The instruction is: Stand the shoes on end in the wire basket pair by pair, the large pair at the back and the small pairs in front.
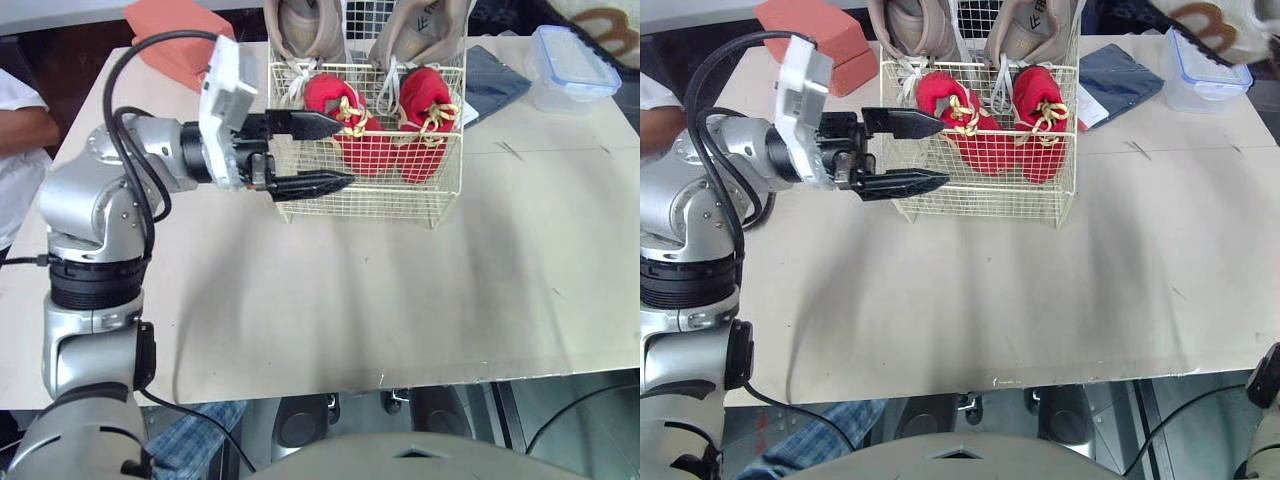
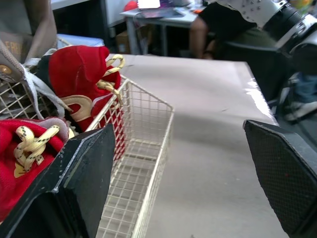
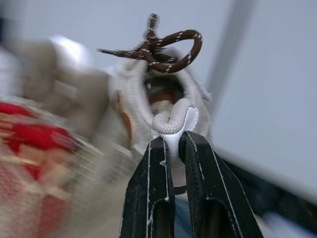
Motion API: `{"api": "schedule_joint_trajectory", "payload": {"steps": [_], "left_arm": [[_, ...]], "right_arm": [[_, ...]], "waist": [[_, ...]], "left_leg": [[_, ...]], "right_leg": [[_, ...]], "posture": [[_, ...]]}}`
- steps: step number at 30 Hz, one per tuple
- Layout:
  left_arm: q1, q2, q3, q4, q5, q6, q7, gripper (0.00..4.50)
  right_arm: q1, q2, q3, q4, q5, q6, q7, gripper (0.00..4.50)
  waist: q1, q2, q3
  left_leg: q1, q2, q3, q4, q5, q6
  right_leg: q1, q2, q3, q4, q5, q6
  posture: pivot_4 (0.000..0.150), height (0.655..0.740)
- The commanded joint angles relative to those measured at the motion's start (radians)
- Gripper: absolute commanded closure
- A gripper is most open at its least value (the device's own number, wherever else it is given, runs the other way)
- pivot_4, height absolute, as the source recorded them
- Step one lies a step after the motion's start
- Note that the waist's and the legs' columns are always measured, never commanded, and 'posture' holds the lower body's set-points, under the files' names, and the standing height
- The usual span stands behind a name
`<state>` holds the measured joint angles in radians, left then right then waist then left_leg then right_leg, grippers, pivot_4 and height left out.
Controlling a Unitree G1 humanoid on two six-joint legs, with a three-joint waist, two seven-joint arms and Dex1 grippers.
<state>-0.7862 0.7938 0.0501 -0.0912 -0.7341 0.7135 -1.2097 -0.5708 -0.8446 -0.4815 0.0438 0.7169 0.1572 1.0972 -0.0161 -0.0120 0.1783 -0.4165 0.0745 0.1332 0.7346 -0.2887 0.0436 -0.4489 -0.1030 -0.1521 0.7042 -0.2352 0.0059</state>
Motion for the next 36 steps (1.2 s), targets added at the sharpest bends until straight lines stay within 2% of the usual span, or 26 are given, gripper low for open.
{"api": "schedule_joint_trajectory", "payload": {"steps": [1, 4, 7, 14, 19, 24, 33, 34, 36], "left_arm": [[-0.048, 0.043, 0.082, 0.053, -0.049, -0.018, -0.095, 0.00], [-0.100, 0.084, 0.130, 0.153, -0.079, -0.012, -0.176, 0.00], [-0.114, 0.112, 0.122, 0.177, -0.071, -0.004, -0.231, 0.00], [-0.096, 0.089, -0.002, 0.130, 0.036, -0.018, -0.206, 0.00], [-0.098, 0.050, -0.068, 0.122, 0.086, -0.032, -0.201, 0.00], [-0.106, 0.005, -0.099, 0.105, 0.083, -0.020, -0.222, 0.00], [-0.089, -0.009, -0.137, 0.081, 0.084, 0.025, -0.238, 0.00], [-0.086, -0.009, -0.140, 0.077, 0.085, 0.030, -0.236, 0.52], [-0.080, -0.009, -0.146, 0.073, 0.084, 0.039, -0.238, 1.04]], "right_arm": [[0.002, -0.014, 0.057, -0.156, 0.015, 0.012, 0.027, 4.47], [-0.038, -0.004, 0.187, -0.230, -0.074, -0.092, 0.114, 4.47], [-0.088, 0.012, 0.275, -0.218, -0.166, -0.251, 0.201, 4.47], [-0.246, 0.130, 0.438, -0.111, -0.329, -0.700, 0.337, 4.47], [-0.311, 0.158, 0.501, -0.051, -0.390, -0.860, 0.334, 4.47], [-0.330, 0.155, 0.527, 0.013, -0.437, -0.987, 0.303, 4.47], [-0.367, 0.133, 0.548, 0.101, -0.462, -1.151, 0.236, 4.47], [-0.372, 0.133, 0.548, 0.109, -0.465, -1.172, 0.225, 4.50], [-0.381, 0.135, 0.550, 0.121, -0.466, -1.211, 0.204, 4.50]], "waist": [[0.004, 0.000, 0.000], [0.005, 0.000, 0.000], [0.008, 0.000, 0.000], [0.005, -0.001, 0.001], [0.006, -0.002, 0.002], [0.006, -0.002, 0.002], [0.004, -0.002, 0.002], [0.004, -0.002, 0.002], [0.004, -0.002, 0.002]], "left_leg": [[0.000, 0.000, 0.000, 0.000, 0.000, 0.000], [-0.001, 0.000, 0.000, 0.000, 0.000, 0.000], [-0.002, -0.001, -0.001, 0.000, 0.000, 0.000], [-0.002, -0.001, -0.001, 0.000, 0.000, 0.000], [-0.003, -0.001, -0.001, 0.001, 0.000, 0.000], [-0.003, -0.001, -0.001, 0.001, 0.000, 0.000], [-0.002, -0.001, -0.001, 0.001, 0.000, 0.000], [-0.002, -0.001, -0.001, 0.001, 0.000, 0.000], [-0.002, -0.001, -0.001, 0.001, 0.000, 0.000]], "right_leg": [[0.000, 0.000, 0.000, 0.000, 0.000, 0.000], [0.000, 0.000, 0.000, -0.001, 0.000, 0.001], [0.000, 0.000, -0.001, -0.003, 0.000, 0.001], [0.000, 0.000, -0.002, -0.003, 0.000, 0.001], [0.000, 0.000, -0.002, -0.003, 0.000, 0.000], [0.000, 0.000, -0.002, -0.003, 0.000, 0.000], [0.000, 0.000, -0.002, -0.002, 0.000, 0.000], [0.000, 0.000, -0.002, -0.001, 0.000, 0.000], [0.000, 0.000, -0.001, -0.001, 0.000, 0.000]], "posture": [[0.150, 0.6860], [0.150, 0.6860], [0.150, 0.6860], [0.150, 0.6860], [0.150, 0.6860], [0.150, 0.6860], [0.150, 0.6860], [0.150, 0.6860], [0.150, 0.6860]]}}
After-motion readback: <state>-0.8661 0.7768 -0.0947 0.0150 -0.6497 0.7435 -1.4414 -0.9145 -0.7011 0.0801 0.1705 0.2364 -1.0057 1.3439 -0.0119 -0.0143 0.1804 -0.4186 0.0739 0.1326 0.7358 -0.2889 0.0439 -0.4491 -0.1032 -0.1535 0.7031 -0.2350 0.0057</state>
